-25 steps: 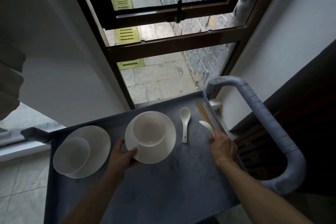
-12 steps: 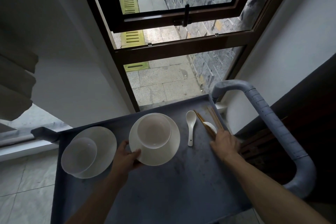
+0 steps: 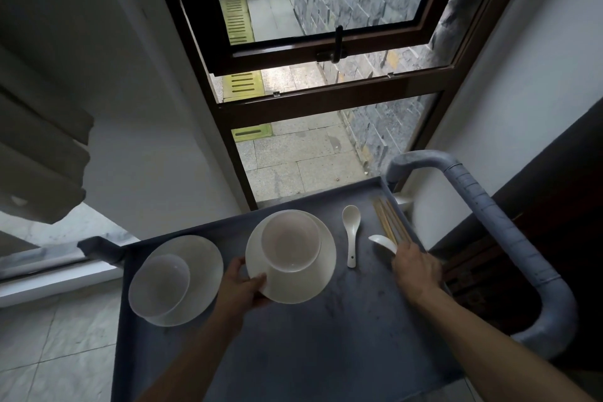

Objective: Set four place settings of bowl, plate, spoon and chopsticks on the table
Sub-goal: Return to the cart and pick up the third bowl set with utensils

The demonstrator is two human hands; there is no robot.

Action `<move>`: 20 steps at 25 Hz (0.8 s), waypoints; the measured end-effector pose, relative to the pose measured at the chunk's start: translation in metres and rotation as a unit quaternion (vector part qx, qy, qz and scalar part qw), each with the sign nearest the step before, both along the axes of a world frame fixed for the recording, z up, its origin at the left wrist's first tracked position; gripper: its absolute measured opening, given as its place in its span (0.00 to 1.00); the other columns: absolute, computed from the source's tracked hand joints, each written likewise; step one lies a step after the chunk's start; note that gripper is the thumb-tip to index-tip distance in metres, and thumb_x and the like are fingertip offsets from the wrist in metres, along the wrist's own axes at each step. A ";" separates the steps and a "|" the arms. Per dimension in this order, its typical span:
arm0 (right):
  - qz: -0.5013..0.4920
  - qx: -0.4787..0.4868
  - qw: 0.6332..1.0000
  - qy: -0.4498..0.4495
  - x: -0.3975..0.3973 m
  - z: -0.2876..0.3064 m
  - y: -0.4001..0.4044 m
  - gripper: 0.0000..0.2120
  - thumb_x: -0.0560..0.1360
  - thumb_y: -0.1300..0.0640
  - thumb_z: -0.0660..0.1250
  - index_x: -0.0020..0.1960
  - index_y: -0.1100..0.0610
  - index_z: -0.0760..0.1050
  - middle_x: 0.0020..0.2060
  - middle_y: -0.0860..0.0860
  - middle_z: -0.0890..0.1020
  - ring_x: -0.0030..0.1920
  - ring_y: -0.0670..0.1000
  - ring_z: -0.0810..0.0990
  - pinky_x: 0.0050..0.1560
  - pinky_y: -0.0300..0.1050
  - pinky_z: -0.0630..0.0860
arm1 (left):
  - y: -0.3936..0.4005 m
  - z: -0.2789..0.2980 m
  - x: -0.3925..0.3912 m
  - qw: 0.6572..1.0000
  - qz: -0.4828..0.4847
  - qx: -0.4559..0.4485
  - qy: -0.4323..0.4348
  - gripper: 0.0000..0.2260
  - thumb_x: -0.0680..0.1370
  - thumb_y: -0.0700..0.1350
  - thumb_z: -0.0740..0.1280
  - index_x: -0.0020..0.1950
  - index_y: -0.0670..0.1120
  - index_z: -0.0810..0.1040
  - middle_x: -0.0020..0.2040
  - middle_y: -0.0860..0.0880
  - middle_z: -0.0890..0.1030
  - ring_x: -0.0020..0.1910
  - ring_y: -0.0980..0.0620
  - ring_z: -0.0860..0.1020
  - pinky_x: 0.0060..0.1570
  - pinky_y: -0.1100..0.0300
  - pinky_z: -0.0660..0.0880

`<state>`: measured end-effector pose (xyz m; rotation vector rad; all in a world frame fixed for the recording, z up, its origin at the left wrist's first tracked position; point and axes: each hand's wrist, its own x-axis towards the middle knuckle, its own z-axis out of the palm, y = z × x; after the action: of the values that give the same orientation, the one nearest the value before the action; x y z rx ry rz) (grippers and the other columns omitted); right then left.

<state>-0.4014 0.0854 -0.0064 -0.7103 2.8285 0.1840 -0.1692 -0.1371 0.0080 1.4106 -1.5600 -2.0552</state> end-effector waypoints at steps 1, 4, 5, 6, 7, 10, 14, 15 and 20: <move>-0.009 -0.010 1.000 0.004 0.003 0.003 0.002 0.11 0.82 0.53 0.54 0.60 0.56 0.70 0.55 0.53 0.81 0.51 0.54 0.83 0.47 0.49 0.77 | 0.000 0.001 0.000 1.000 -0.005 -0.001 0.001 0.17 0.77 0.34 0.68 0.63 0.43 0.70 0.49 0.41 0.81 0.39 0.43 0.85 0.35 0.50 0.83; -0.100 -0.129 0.987 -0.018 0.015 0.018 0.005 0.19 0.83 0.45 0.49 0.59 0.57 0.70 0.52 0.59 0.82 0.52 0.61 0.82 0.49 0.53 0.75 | 0.001 0.004 -0.001 1.000 -0.027 0.000 0.007 0.18 0.77 0.34 0.68 0.64 0.43 0.70 0.50 0.39 0.81 0.40 0.43 0.85 0.35 0.51 0.82; -0.136 -0.181 0.973 -0.036 0.020 0.023 0.005 0.23 0.82 0.42 0.47 0.60 0.58 0.70 0.53 0.61 0.82 0.53 0.63 0.80 0.51 0.54 0.74 | 0.002 0.006 -0.003 0.999 -0.035 0.003 0.008 0.18 0.77 0.34 0.68 0.65 0.43 0.70 0.50 0.39 0.81 0.41 0.42 0.85 0.35 0.50 0.82; -0.171 -0.237 0.954 -0.063 0.025 0.027 0.005 0.25 0.82 0.41 0.47 0.61 0.58 0.71 0.54 0.62 0.81 0.55 0.64 0.80 0.53 0.54 0.74 | 0.003 0.007 -0.005 0.999 -0.044 0.007 0.008 0.19 0.76 0.34 0.68 0.65 0.44 0.69 0.51 0.39 0.81 0.42 0.41 0.84 0.35 0.50 0.82; -0.209 -0.300 0.925 -0.099 0.030 0.030 0.006 0.24 0.82 0.41 0.49 0.62 0.58 0.73 0.54 0.62 0.81 0.55 0.64 0.79 0.54 0.53 0.74 | 0.005 0.009 -0.008 0.998 -0.059 0.009 0.009 0.19 0.76 0.33 0.68 0.65 0.44 0.69 0.52 0.39 0.81 0.43 0.41 0.84 0.36 0.50 0.83; -0.310 -0.457 0.811 -0.192 0.044 0.031 0.012 0.19 0.81 0.43 0.55 0.46 0.54 0.77 0.40 0.55 0.81 0.41 0.58 0.81 0.45 0.50 0.77 | 0.016 0.014 -0.018 0.995 -0.103 0.010 0.010 0.19 0.76 0.33 0.68 0.65 0.45 0.70 0.51 0.40 0.80 0.44 0.41 0.83 0.34 0.52 0.82; -0.388 -0.542 0.717 -0.206 0.060 0.034 0.040 0.19 0.71 0.38 0.70 0.33 0.52 0.74 0.22 0.46 0.74 0.24 0.48 0.71 0.27 0.40 0.67 | 0.042 0.023 -0.033 0.983 -0.183 0.013 0.017 0.16 0.76 0.34 0.68 0.61 0.47 0.72 0.47 0.40 0.82 0.41 0.43 0.84 0.36 0.50 0.82; -0.395 -0.545 0.712 -0.202 0.063 0.034 0.050 0.18 0.70 0.40 0.72 0.34 0.53 0.76 0.21 0.46 0.75 0.24 0.48 0.71 0.27 0.40 0.68 | 0.050 0.025 -0.037 0.979 -0.202 0.017 0.021 0.16 0.77 0.34 0.68 0.61 0.48 0.72 0.47 0.39 0.83 0.40 0.43 0.84 0.37 0.50 0.82; -0.432 -0.593 0.664 -0.147 0.079 0.045 0.109 0.05 0.71 0.56 0.75 0.42 0.58 0.82 0.24 0.44 0.79 0.28 0.46 0.77 0.36 0.42 0.72 | 0.098 0.032 -0.060 0.953 -0.301 0.022 0.033 0.15 0.77 0.34 0.66 0.61 0.47 0.73 0.48 0.36 0.83 0.43 0.39 0.83 0.39 0.47 0.82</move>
<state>-0.3229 0.1943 0.0388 0.5371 2.2602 -1.8096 -0.2293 -0.0392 0.0399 0.9269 -2.1201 -2.4308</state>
